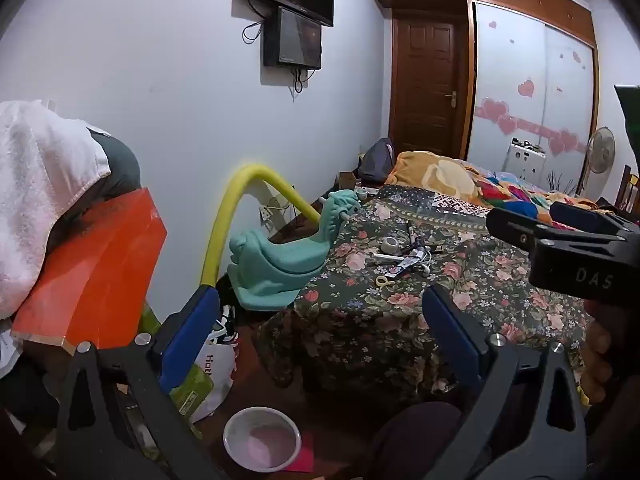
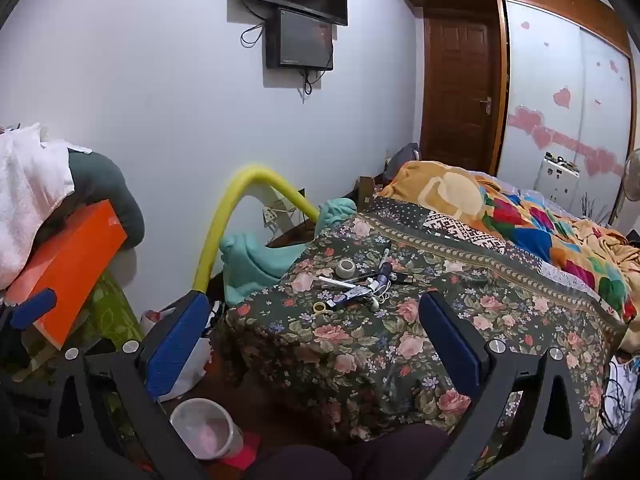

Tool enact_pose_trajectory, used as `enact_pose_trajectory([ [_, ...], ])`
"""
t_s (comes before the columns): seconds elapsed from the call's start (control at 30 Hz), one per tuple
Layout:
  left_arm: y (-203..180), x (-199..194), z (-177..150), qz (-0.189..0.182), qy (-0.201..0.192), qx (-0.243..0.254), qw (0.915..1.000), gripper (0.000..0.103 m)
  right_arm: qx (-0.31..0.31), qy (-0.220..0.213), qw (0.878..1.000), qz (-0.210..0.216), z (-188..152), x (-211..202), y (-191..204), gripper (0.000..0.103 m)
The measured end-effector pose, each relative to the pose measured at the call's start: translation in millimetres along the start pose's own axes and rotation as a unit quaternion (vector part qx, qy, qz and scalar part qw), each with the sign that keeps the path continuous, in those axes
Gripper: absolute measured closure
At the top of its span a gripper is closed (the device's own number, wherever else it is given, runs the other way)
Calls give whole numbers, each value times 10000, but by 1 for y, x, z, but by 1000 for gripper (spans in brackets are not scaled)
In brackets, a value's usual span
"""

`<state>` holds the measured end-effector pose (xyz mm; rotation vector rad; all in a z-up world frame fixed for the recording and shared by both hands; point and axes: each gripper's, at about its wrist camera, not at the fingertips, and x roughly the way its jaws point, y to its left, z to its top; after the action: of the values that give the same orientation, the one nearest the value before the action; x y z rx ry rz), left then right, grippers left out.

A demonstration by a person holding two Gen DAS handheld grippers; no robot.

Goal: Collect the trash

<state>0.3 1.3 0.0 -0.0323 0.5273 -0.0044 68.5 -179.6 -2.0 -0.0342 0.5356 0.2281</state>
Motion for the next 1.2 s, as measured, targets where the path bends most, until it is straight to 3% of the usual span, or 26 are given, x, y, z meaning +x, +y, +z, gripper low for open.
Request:
enact_pose_trajectory([
  [0.1,10,2,0,-208,55,-245,9995,1,-8,8,10000,-10,0,0,0,0],
  [0.27,2,5,0,-69,54,-35,10000,1,-30,-25,10000,-13,1,-1,1,0],
  [1.2,6,0,-1,10,-34,-181,9998,1,41,-21,9999,160,4,-6,1,0],
])
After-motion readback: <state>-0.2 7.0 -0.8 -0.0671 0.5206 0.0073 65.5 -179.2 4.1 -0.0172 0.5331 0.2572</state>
